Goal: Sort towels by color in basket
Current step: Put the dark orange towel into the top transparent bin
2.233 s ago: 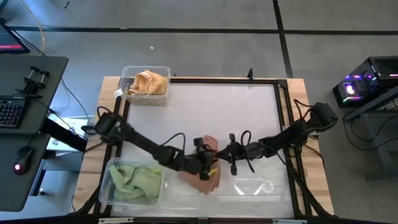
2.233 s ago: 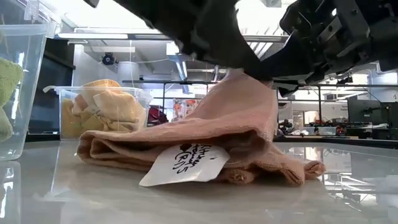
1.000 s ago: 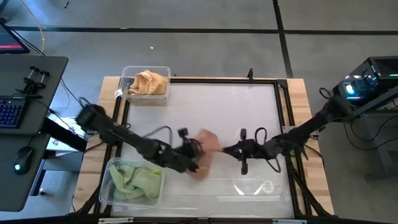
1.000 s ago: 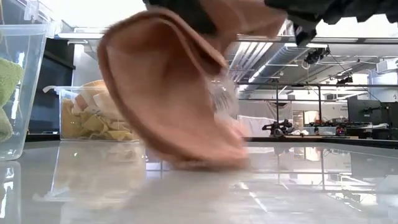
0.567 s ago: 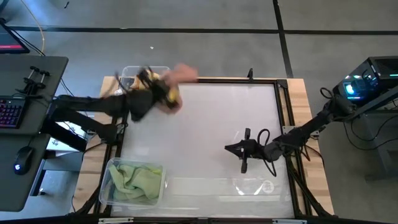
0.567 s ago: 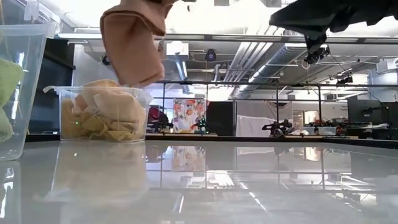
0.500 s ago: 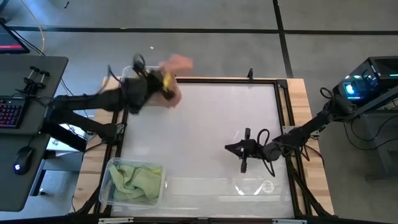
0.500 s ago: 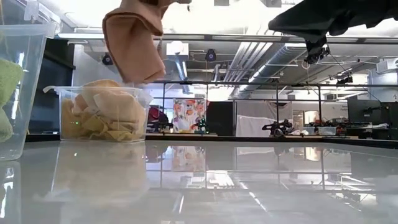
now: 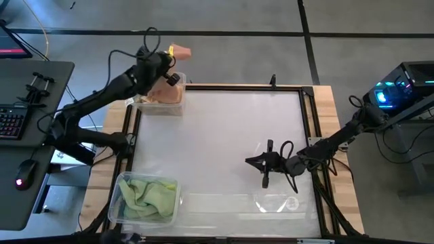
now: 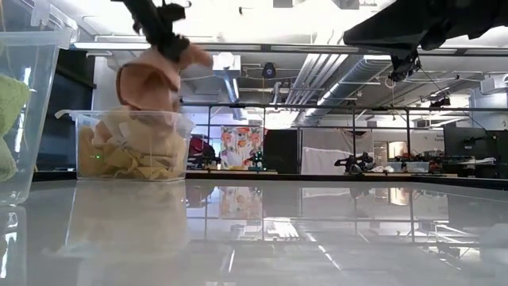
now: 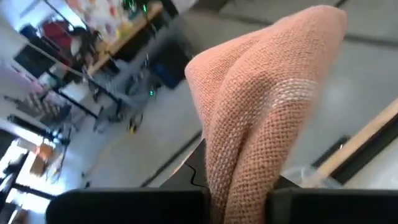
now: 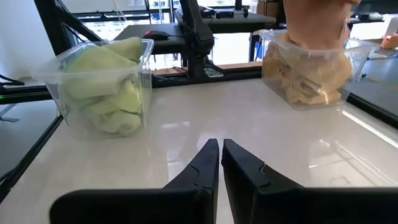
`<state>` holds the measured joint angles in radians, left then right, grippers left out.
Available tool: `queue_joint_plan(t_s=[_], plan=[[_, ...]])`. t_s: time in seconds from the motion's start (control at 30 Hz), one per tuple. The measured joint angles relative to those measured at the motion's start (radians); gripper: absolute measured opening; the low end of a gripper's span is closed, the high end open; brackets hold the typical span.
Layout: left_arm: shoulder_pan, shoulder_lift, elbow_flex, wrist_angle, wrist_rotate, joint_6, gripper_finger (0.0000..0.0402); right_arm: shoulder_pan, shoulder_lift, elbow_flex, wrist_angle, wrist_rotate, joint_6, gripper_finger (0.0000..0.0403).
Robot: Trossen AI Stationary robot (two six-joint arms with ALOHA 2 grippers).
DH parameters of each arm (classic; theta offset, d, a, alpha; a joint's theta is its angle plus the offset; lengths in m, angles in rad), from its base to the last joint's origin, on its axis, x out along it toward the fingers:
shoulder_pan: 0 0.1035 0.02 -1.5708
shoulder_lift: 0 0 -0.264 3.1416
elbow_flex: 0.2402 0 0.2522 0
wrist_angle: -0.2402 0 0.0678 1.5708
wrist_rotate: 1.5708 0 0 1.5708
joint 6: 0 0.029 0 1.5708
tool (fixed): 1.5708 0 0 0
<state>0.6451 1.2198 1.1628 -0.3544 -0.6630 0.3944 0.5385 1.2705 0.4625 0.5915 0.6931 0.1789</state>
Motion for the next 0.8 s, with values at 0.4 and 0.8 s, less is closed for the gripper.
queue_joint_plan(t_s=[0.4,0.8], plan=[[0.084,0.098,-0.07,-0.204,0.115,-0.046,0.0108,0.0,0.001,0.0,-0.045,0.002,0.049,0.0018],[0.094,0.064,0.127,-0.646,0.167,-0.233,0.016,-0.002,0.001,0.0,-0.045,0.023,0.054,0.0018]])
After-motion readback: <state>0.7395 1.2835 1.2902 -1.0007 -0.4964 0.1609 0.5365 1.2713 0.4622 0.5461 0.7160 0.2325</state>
